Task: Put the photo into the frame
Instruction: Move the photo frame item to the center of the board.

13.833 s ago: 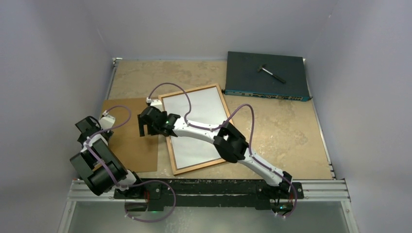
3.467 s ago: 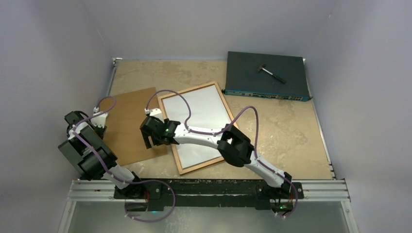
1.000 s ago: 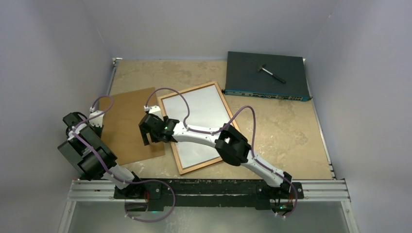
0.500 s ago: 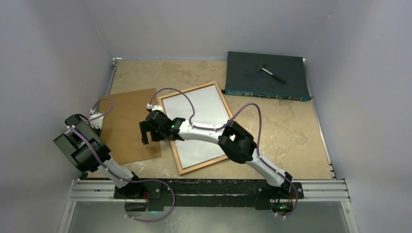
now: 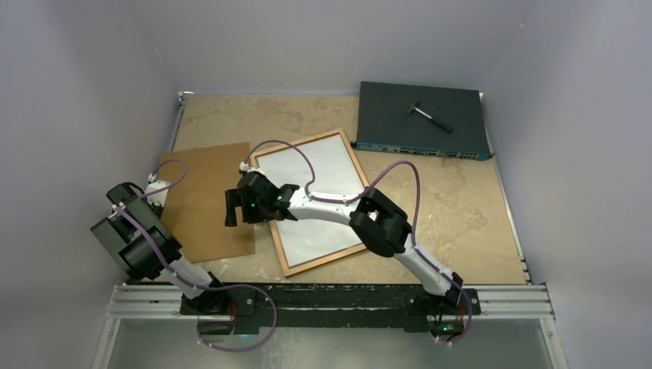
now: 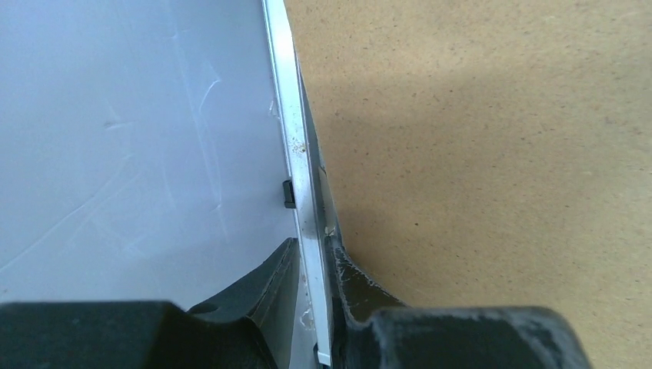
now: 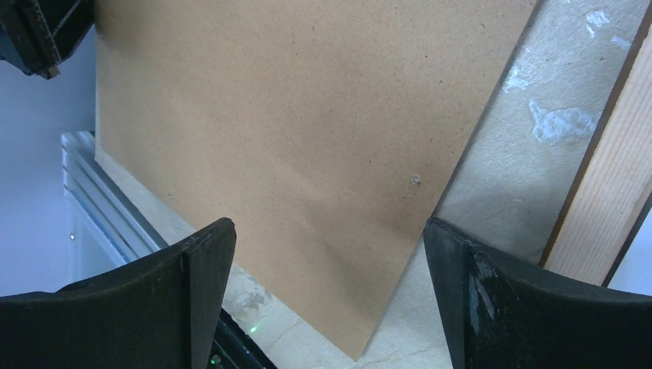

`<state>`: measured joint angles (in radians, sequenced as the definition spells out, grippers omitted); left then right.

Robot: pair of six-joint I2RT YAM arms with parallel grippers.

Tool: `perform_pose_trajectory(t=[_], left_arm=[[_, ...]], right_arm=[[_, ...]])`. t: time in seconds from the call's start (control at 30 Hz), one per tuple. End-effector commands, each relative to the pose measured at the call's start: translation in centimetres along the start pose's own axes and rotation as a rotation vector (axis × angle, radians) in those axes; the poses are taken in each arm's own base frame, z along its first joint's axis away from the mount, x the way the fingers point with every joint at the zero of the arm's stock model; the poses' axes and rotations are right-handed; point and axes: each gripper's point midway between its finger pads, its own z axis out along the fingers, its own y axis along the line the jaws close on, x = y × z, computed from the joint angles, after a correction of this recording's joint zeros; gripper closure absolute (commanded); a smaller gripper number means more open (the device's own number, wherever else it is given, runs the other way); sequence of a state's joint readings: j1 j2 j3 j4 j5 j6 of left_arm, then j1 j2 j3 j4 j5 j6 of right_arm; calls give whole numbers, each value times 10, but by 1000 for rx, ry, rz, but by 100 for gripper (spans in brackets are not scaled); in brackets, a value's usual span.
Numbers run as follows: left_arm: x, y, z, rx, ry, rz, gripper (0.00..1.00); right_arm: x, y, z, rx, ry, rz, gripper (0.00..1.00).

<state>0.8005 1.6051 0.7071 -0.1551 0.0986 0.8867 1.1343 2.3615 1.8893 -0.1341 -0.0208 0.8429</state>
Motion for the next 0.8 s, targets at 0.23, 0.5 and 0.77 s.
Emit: perform_pose_trajectory(t=[0.23, 0.5, 0.77], left_arm=[[26, -142, -28, 483, 84, 4, 80], [1, -155, -30, 494, 44, 75, 78], [-28, -173, -33, 493, 32, 151, 78]], right_arm=[[-55, 112, -82, -353, -159, 42, 7], [-57, 90, -108, -334, -192, 124, 7], [-53, 40, -125, -276, -211, 227, 7]])
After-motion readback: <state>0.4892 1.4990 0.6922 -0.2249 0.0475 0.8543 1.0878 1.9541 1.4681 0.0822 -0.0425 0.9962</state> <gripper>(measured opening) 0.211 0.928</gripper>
